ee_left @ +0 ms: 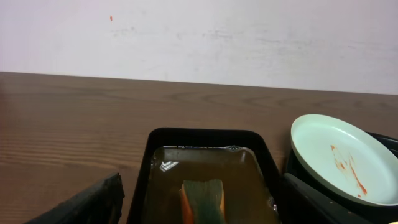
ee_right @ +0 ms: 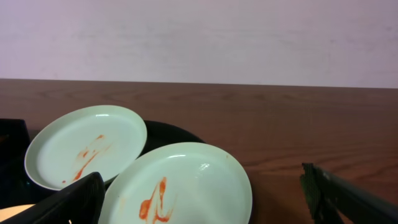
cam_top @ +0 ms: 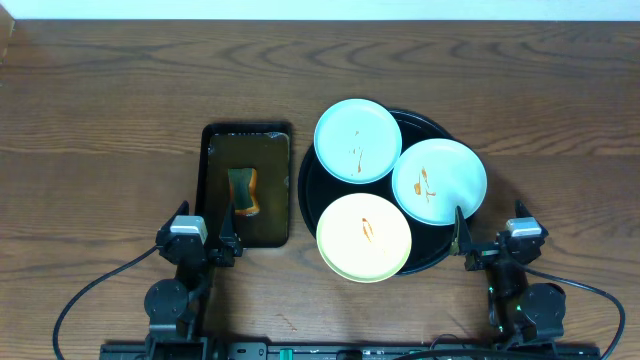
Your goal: Clean dirty plates on tray and stack at the side
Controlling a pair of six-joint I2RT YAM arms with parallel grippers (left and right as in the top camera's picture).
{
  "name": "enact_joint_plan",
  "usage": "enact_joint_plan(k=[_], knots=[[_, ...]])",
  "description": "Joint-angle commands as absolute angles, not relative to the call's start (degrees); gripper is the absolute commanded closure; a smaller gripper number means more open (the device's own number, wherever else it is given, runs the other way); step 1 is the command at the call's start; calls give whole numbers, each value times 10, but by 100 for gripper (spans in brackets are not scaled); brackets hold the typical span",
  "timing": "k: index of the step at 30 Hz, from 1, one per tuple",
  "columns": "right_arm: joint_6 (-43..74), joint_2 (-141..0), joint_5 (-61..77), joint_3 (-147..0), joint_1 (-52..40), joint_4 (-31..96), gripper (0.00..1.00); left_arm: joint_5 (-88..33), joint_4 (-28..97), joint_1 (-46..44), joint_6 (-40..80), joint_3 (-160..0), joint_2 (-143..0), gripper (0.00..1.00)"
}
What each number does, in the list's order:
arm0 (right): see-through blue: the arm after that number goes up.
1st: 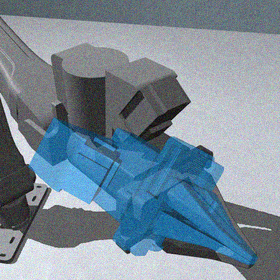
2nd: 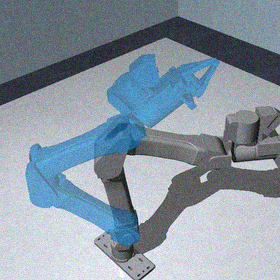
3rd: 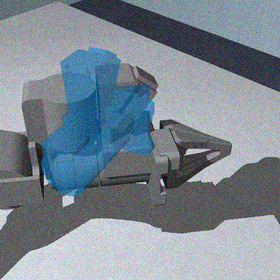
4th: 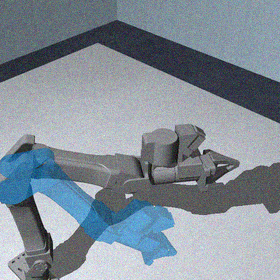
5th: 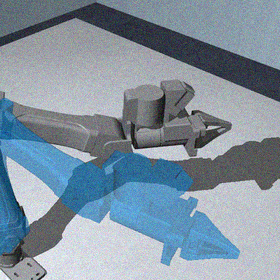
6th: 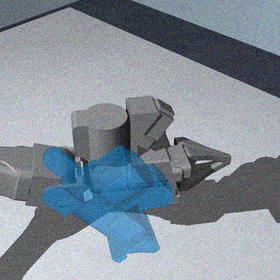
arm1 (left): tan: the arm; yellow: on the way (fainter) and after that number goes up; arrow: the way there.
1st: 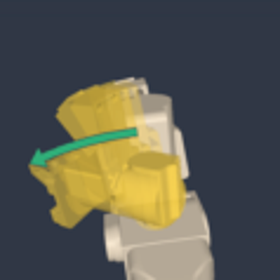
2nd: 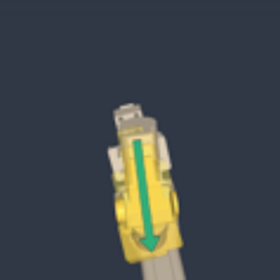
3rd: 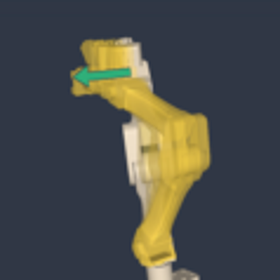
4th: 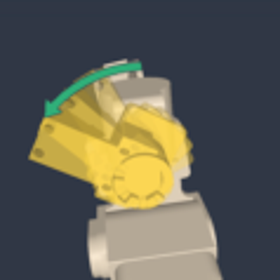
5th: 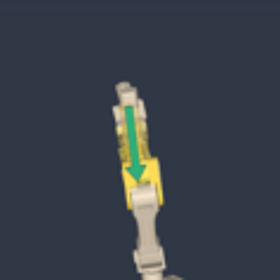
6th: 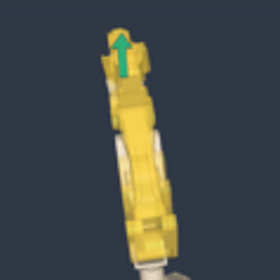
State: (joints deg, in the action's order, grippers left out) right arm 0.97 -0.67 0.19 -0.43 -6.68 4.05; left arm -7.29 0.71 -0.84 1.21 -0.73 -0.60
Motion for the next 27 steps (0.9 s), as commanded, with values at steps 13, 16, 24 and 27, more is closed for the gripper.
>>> enact_joint_plan(k=[13, 16, 24, 27], knots=[[6, -3, 0, -3, -72, 43, 1, -85, 32, -8, 2, -2, -2, 21], [6, -3, 1, -3, -72, 43, 1, -85, 32, -8, 2, -2, -2, 21], [5, -3, 0, -3, -72, 42, 1, -86, 32, -8, 12, -2, -2, 20], [6, -3, 1, -3, -72, 43, 1, -85, 32, -8, 52, -2, -2, 20]])
